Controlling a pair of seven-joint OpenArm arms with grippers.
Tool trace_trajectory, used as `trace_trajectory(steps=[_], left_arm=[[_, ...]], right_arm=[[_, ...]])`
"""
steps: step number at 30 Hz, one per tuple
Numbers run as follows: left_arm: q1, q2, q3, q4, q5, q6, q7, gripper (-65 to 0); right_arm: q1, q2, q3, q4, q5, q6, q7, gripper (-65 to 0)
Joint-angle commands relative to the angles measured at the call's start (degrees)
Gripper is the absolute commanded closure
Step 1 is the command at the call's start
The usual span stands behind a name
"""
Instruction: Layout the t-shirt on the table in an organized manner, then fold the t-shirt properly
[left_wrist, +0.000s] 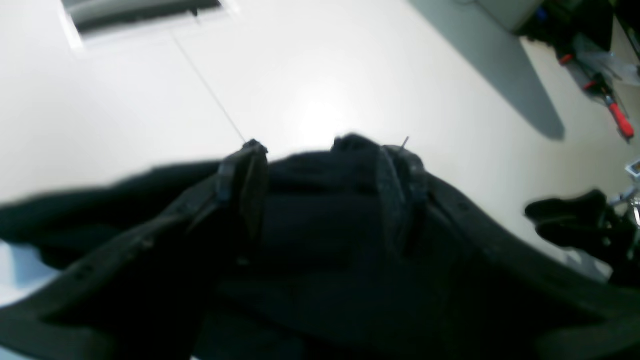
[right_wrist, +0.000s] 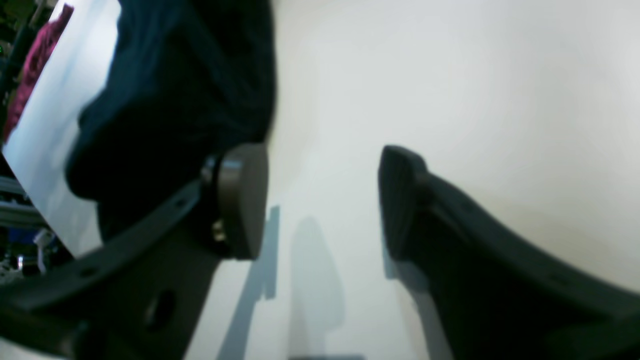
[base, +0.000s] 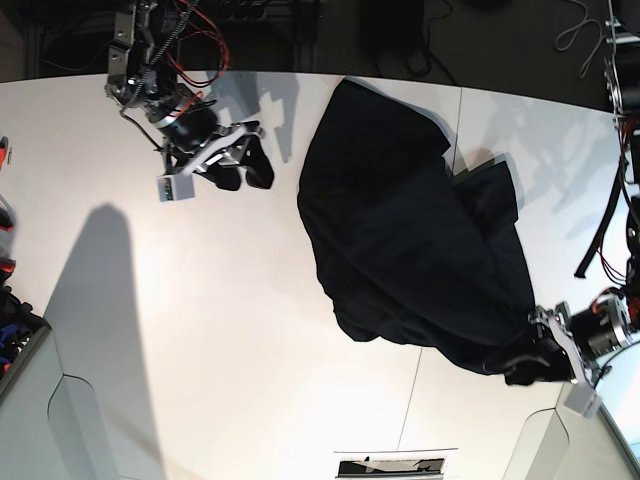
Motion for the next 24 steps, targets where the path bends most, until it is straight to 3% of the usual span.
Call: trace_trajectory(steps=[1, 5, 11, 16, 18, 21, 22, 24], left_arm=[[-0.46, -1.29, -0.72, 0.96, -0.83, -0.30, -1.66, -36.7], [4.33, -1.31, -0.72, 0.96, -0.28, -0.30, -1.66, -36.7], [10.19, -1.29, -2.43, 1.01, -0.13, -0.30, -1.70, -35.6], [15.21, -1.29, -7.26, 1.03, -0.42, -0.30, -1.68, -35.1], [16.90, -1.29, -8.17, 1.03, -0.96, -0.30, -1.66, -35.1], [19.28, -1.29, -8.31, 1.03, -0.96, -0.30, -1.68, -35.1], [20.09, -1.29, -8.31, 1.03, -0.96, -0.30, -1.68, -35.1], [21.44, -1.29, -8.31, 1.03, -0.96, -0.30, -1.70, -35.1]], right_arm=[[1.33, -0.85, -0.79, 0.55, 0.48, 0.42, 1.46, -35.2], [3.48, -3.85, -3.98, -2.49, -1.49, 0.42, 1.62, -35.2], [9.33, -4.00, -8.07, -12.81, -4.31, -3.02, 4.37, -35.2], [10.78, -3.96, -8.00, -15.74, -5.14, -1.77, 4.70, -34.5], [10.99, -3.98, -8.02, -15.65, -5.09, -1.25, 5.16, -28.9], [10.99, -3.96, -8.02, -15.65, -4.26, -1.22, 5.84, -4.8], [11.02, -3.96, -8.02, -15.65, -4.31, -0.66, 5.84, 0.0], [11.02, -3.93, -8.00, -15.56, -4.31, 0.72, 5.86, 0.0]])
